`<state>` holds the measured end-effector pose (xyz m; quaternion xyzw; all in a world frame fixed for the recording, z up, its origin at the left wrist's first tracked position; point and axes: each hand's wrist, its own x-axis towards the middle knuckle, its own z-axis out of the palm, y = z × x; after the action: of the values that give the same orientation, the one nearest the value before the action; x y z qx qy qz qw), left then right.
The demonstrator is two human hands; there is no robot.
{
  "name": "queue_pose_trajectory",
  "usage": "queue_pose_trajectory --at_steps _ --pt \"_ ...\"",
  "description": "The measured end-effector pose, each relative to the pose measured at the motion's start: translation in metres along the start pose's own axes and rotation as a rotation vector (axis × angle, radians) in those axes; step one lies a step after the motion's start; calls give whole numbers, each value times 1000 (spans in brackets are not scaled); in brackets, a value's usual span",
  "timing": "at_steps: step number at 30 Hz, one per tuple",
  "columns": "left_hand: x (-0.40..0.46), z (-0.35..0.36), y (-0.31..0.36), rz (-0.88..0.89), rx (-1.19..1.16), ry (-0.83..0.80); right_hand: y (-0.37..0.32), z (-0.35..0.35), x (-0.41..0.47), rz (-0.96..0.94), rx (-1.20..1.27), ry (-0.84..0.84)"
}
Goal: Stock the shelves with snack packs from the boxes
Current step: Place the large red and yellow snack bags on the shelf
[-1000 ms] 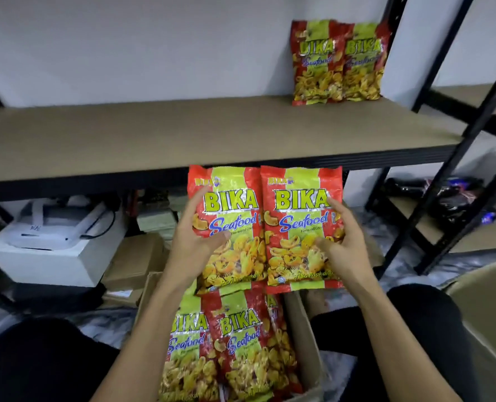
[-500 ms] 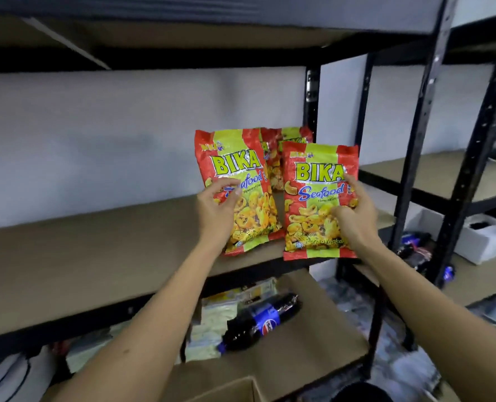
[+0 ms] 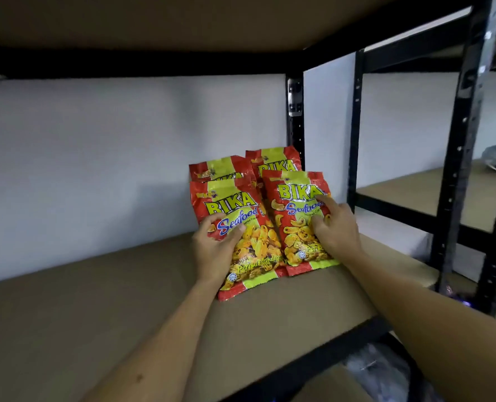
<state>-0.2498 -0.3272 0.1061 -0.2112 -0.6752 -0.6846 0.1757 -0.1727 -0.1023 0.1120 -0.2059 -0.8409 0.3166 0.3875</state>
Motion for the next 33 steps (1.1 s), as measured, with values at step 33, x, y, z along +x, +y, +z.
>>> queue_pose_trajectory --at_steps 33 --pt "117 53 -102 -25 263 -23 62 80 119 -163 -197 226"
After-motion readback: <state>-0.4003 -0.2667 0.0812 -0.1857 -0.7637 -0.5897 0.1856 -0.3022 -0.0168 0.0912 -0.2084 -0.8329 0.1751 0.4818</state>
